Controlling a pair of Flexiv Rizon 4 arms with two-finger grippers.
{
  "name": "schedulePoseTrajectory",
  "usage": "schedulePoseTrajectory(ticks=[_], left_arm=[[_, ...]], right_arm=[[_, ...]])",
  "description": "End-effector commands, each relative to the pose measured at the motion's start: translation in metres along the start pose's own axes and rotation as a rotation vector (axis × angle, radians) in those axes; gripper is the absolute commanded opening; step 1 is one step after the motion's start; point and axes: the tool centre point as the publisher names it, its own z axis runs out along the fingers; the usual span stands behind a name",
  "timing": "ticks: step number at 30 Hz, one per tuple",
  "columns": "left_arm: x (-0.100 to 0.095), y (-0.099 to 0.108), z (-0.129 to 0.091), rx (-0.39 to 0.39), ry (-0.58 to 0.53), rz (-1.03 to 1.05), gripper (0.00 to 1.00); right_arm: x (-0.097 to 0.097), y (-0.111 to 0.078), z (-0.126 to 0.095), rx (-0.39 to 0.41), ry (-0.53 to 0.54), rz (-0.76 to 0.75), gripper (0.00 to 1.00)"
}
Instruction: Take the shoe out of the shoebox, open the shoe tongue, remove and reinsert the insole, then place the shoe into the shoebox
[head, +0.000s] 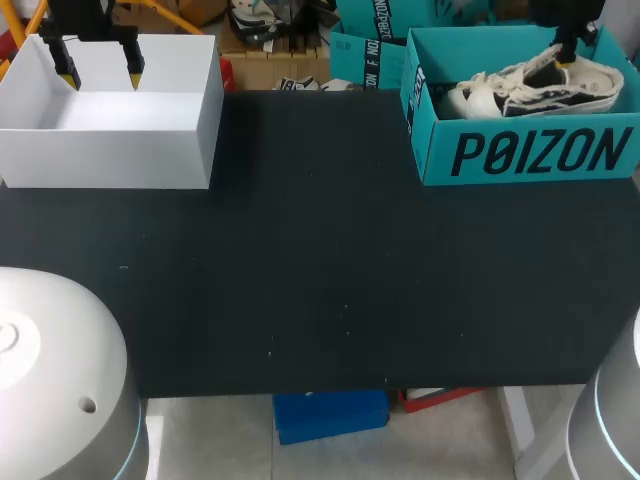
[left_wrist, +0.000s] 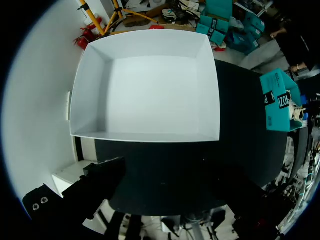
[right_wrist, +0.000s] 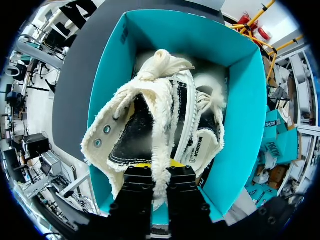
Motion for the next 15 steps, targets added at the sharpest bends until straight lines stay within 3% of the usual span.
schedulePoseTrajectory(ticks=[1, 9, 15], left_arm=[[0.000, 0.001, 0.000, 0.000, -0.001, -0.001, 1.00], [0.000, 0.001, 0.000, 0.000, -0.001, -0.001, 1.00], [0.000, 0.001, 0.000, 0.000, -0.001, -0.001, 1.00]], right_arm=[[0.008, 0.003, -0.031, 0.022, -0.013, -0.001, 0.00], [0.019, 0.007, -0.075, 0.069, -0.038, 0.018, 0.00], [0.037, 0.027, -0.107, 0.088, -0.085, 0.102, 0.00]])
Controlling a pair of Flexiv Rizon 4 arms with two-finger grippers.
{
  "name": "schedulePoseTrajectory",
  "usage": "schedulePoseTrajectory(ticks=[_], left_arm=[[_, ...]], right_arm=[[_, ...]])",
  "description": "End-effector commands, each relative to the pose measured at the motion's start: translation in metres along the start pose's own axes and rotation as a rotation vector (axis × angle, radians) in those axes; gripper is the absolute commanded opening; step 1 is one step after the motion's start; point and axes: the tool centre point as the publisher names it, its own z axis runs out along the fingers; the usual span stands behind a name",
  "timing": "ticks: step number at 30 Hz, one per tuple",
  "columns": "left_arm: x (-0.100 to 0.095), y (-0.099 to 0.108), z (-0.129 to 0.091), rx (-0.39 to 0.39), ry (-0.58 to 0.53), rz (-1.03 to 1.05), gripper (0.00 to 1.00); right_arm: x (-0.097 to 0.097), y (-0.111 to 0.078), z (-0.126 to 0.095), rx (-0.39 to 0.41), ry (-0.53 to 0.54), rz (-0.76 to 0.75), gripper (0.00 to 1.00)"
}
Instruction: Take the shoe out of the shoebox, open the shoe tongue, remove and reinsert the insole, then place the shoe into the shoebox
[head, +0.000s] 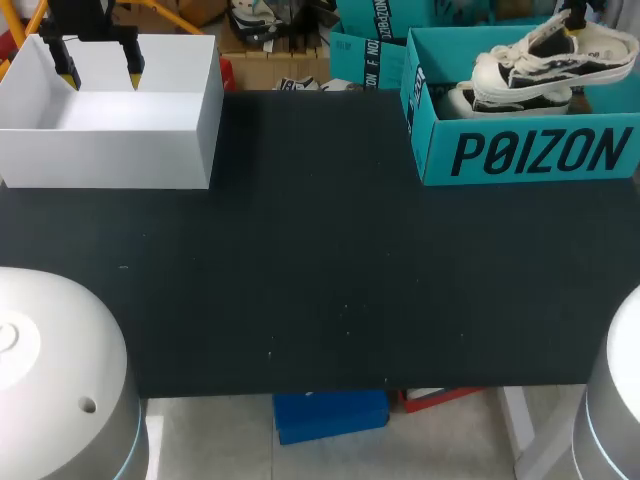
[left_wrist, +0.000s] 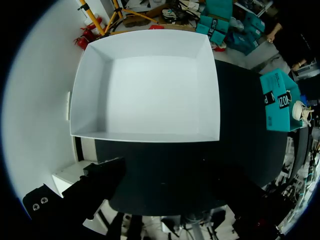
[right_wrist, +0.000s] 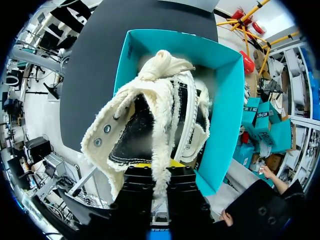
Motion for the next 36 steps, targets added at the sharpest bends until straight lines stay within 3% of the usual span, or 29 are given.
schedulePoseTrajectory(ticks=[1, 6, 15, 23, 30, 36], left_arm=[[0.000, 0.001, 0.000, 0.000, -0.001, -0.001, 1.00], [0.000, 0.001, 0.000, 0.000, -0.001, -0.001, 1.00], [0.000, 0.001, 0.000, 0.000, -0.001, -0.001, 1.00], [0.000, 0.001, 0.000, 0.000, -0.001, -0.001, 1.00], [0.000, 0.001, 0.000, 0.000, -0.001, -0.001, 1.00], [0.000, 0.001, 0.000, 0.000, -0.001, -0.001, 1.00]], right_arm=[[0.029, 0.020, -0.039, 0.017, -0.054, 0.043, 0.00], [0.056, 0.059, -0.065, 0.017, -0.078, 0.078, 0.00], [0.110, 0.119, -0.087, 0.032, -0.097, 0.070, 0.00], [0.159, 0.171, -0.086, 0.029, -0.103, 0.081, 0.00], [0.186, 0.238, -0.080, 0.007, -0.099, 0.128, 0.00], [0.210, 0.298, -0.059, -0.011, -0.079, 0.149, 0.00]])
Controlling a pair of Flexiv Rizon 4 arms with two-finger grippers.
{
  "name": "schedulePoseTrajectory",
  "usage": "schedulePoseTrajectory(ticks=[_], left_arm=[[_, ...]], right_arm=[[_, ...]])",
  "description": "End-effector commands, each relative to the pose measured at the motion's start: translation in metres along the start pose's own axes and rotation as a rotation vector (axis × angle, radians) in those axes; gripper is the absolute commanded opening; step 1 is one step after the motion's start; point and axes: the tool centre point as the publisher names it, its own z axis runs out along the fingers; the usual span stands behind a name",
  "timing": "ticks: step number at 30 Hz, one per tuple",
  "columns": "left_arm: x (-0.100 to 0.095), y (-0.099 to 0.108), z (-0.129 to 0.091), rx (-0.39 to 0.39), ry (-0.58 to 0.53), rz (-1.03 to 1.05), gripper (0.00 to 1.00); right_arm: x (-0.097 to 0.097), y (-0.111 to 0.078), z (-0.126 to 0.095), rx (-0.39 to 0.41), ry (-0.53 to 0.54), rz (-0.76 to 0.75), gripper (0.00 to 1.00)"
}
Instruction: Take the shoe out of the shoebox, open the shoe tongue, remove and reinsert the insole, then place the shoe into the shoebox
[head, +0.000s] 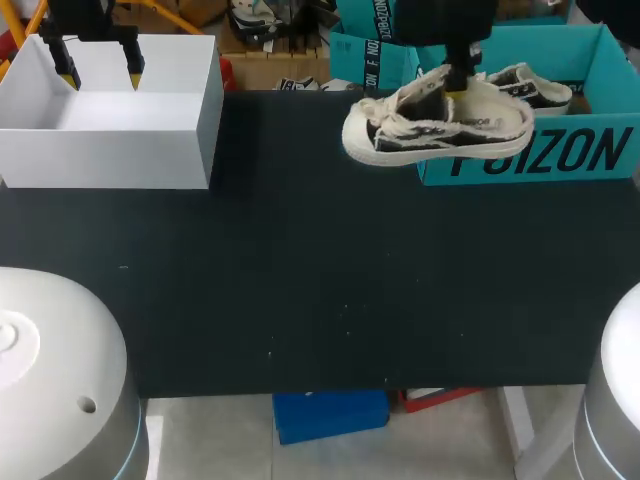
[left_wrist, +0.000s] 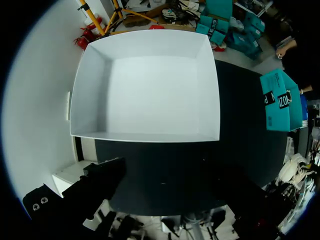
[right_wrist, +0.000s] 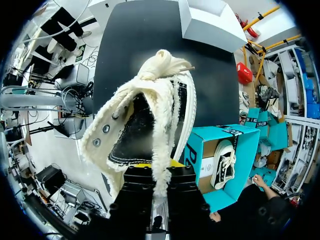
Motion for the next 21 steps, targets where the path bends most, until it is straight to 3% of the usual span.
schedulePoseTrajectory(ticks=[1, 11, 21], left_arm=[[0.000, 0.001, 0.000, 0.000, -0.001, -0.001, 1.00], [0.000, 0.001, 0.000, 0.000, -0.001, -0.001, 1.00], [0.000, 0.001, 0.000, 0.000, -0.001, -0.001, 1.00]], right_arm=[[0.021, 0.041, 0.021, 0.006, -0.040, 0.022, 0.00], [0.041, 0.102, 0.067, -0.039, -0.005, -0.011, 0.00], [0.047, 0.140, 0.114, -0.084, 0.034, -0.071, 0.00]])
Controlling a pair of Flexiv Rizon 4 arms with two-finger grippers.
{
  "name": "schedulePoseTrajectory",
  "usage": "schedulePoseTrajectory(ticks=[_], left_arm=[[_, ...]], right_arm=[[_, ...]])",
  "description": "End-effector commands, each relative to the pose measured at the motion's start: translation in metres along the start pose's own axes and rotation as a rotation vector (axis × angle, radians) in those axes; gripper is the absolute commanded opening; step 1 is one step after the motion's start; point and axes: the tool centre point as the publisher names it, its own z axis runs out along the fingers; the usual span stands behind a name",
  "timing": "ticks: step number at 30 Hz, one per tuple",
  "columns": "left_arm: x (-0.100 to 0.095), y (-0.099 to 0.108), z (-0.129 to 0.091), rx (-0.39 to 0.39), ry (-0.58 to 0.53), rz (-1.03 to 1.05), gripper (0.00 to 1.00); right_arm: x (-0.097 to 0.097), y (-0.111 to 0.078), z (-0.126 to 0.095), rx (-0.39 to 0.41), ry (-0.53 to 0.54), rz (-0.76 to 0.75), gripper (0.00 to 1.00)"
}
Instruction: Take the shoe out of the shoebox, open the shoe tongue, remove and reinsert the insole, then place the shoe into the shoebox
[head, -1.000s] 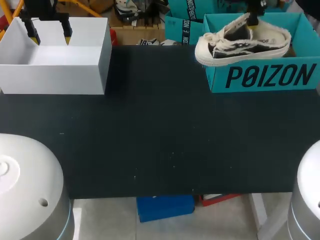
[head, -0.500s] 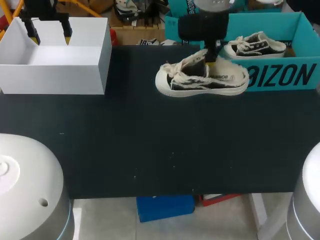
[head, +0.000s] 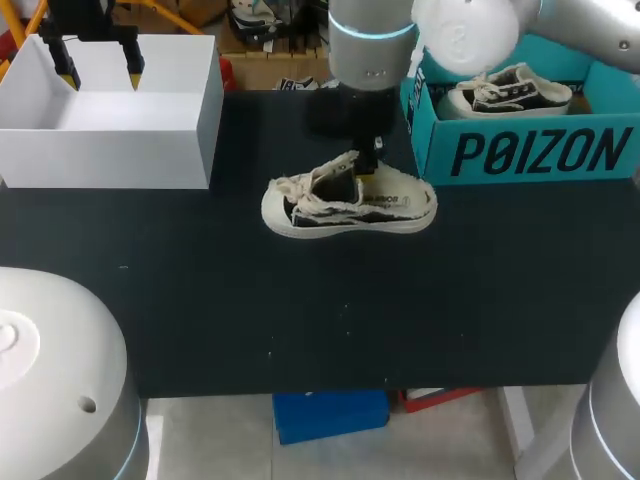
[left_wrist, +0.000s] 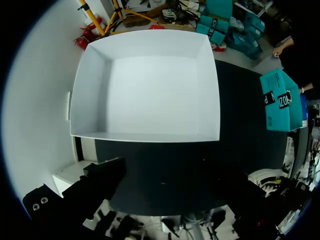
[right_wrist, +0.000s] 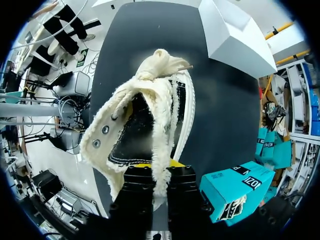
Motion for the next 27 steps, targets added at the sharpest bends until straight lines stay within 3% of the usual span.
schedulePoseTrajectory(ticks=[1, 14, 27], left_arm=[[0.000, 0.001, 0.000, 0.000, -0.001, -0.001, 1.00], [0.000, 0.001, 0.000, 0.000, -0.001, -0.001, 1.00], [0.000, 0.001, 0.000, 0.000, -0.001, -0.001, 1.00]], right_arm=[[-0.005, 0.015, 0.025, -0.013, 0.018, -0.009, 0.00], [0.009, 0.041, 0.071, -0.069, 0.055, -0.085, 0.00], [0.023, 0.055, 0.089, -0.100, 0.099, -0.120, 0.00]])
